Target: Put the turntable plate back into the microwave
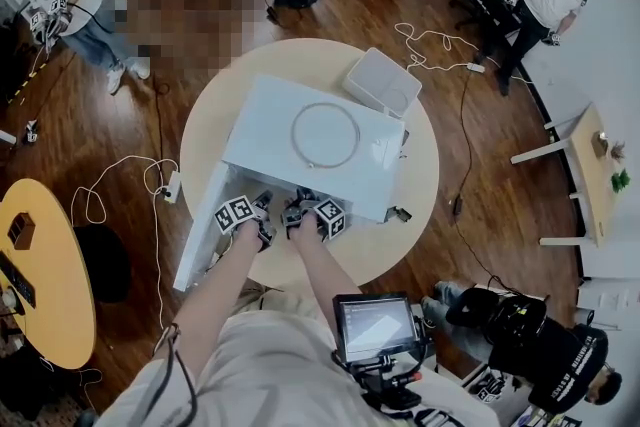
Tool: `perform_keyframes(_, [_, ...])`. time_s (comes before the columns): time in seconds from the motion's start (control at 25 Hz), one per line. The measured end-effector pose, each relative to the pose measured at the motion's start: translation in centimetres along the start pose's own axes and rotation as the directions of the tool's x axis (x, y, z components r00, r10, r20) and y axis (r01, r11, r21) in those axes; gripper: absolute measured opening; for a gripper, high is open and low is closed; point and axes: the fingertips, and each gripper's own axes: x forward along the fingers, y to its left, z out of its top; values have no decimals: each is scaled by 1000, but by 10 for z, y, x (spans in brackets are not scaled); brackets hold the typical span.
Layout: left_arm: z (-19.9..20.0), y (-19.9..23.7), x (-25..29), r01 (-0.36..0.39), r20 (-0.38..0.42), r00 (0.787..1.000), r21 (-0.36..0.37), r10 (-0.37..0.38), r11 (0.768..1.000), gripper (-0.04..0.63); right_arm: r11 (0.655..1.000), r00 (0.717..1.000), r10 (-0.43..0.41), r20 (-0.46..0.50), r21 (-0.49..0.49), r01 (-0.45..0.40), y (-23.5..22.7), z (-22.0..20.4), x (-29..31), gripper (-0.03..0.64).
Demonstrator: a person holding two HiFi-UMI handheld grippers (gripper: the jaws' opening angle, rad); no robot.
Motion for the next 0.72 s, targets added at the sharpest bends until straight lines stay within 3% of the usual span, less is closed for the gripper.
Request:
perform_keyframes(0.48, [-15,-8,-18,20,10,1000,-6,-20,1000,37,1000,1000,17,8,12,-17,5,9,-20,170])
perform_keyframes(0.72, [-18,-11,-26,34,-3,999,15,-34,999,37,999,1000,7,-9,-45,-8,2,7,-33,170])
